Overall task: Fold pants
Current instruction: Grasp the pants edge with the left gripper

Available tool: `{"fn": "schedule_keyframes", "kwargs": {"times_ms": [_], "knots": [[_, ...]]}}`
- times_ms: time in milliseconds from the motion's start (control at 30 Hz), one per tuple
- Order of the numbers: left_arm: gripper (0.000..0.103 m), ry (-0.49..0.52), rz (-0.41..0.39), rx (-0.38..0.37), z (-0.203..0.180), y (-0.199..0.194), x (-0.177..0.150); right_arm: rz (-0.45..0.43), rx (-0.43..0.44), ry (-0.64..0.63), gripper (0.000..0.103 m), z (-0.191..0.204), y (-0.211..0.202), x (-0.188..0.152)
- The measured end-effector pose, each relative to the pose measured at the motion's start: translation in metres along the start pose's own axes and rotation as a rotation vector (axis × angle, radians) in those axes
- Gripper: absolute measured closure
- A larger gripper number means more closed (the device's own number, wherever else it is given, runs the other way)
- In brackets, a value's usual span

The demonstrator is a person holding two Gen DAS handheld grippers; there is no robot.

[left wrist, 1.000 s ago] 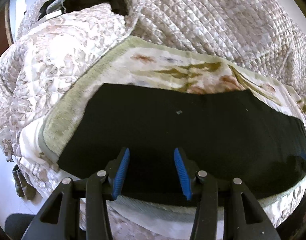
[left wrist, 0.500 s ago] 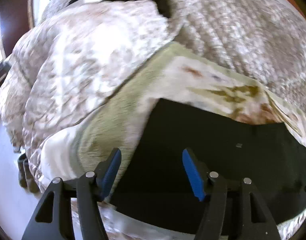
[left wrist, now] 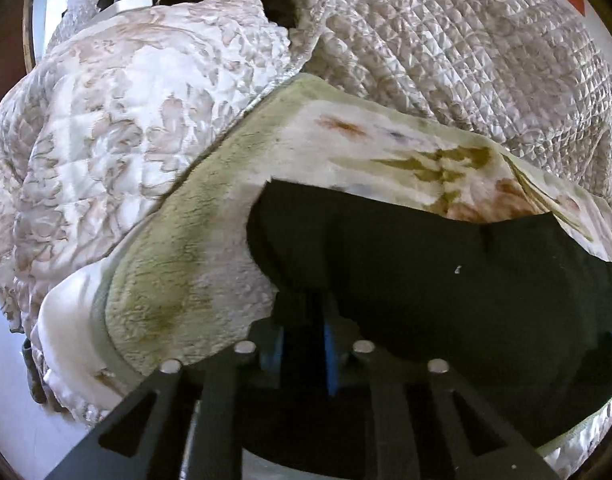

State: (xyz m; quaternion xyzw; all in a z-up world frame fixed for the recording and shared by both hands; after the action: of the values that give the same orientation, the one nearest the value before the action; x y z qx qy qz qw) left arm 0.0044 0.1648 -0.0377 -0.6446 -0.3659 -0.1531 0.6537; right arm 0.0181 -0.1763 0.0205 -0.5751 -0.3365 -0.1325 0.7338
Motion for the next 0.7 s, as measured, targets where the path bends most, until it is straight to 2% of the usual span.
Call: {"fn": "schedule_keyframes", "kwargs": {"times_ms": [67,167,333,567,700], "knots": [[0.095,-0.036,0.007,-0.024,0.001,-0.003,0.002,-0.01,0.004,0.009,0.058,-0.001,-0.004,-0.001],[0.096,-0.097,0.003,-0.105,-0.006,-0.013,0.007,-0.027,0.008,0.027,0.058,-0.006,-0.012,-0.001],[0.096,-0.118,-0.011,-0.257,-0.048,-0.036,0.022,-0.053,0.01,0.06,0.058,-0.019,-0.023,-0.002],[0.096,-0.048,0.021,-0.472,-0.158,-0.057,0.035,-0.074,0.005,0.12,0.058,-0.043,-0.037,-0.01],[0.096,0.014,0.088,-0.563,-0.227,-0.048,0.015,-0.078,-0.017,0.152,0.058,-0.061,-0.047,-0.018]]}}
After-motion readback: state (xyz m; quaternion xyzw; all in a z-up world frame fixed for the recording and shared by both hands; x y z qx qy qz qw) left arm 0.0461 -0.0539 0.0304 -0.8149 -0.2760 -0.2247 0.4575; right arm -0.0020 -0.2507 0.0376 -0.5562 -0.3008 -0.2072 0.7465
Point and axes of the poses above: each gripper's, at about its wrist camera, not at the fingertips, and y roughly the way its jaws point, z to its left, x to its top, the point moved 8 cm from there along y, roughly the way its jaws point, and after that the axes turned 2 degrees about -z, right-handed, at the moved point
